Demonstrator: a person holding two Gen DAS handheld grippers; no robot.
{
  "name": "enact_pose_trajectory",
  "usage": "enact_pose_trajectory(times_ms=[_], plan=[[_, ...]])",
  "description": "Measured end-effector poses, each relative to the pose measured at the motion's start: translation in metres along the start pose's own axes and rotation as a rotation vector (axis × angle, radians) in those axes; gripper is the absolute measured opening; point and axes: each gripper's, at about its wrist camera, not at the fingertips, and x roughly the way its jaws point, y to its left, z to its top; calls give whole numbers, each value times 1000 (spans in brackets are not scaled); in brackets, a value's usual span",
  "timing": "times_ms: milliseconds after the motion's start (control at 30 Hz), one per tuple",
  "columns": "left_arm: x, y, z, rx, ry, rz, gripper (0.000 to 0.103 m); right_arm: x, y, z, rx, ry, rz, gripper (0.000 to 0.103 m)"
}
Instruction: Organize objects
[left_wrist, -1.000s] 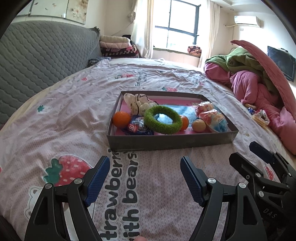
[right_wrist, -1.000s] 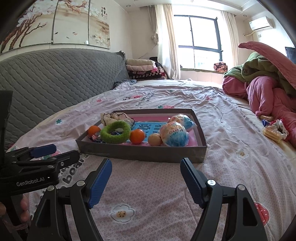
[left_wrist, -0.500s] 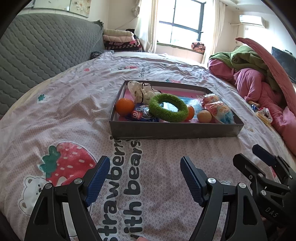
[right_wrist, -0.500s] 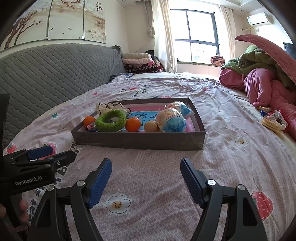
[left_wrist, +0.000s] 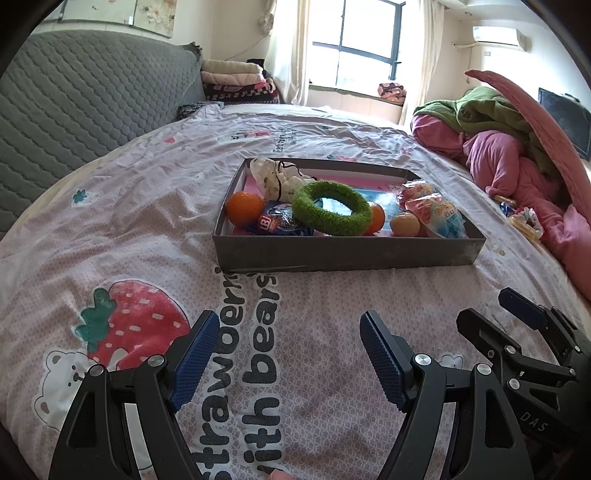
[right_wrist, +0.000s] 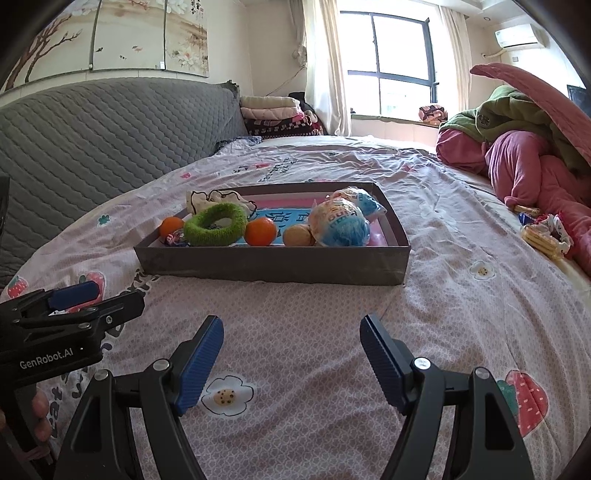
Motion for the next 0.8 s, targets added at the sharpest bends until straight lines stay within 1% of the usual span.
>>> enact_pose_trajectory(times_ms=[467,800], plan=[[-1,1,-5,-1,5,-4,79,2,3,-6,-8,21,-6,76],[1,-2,-10,20,14,10,79,2,1,-7,2,26,-7,76]])
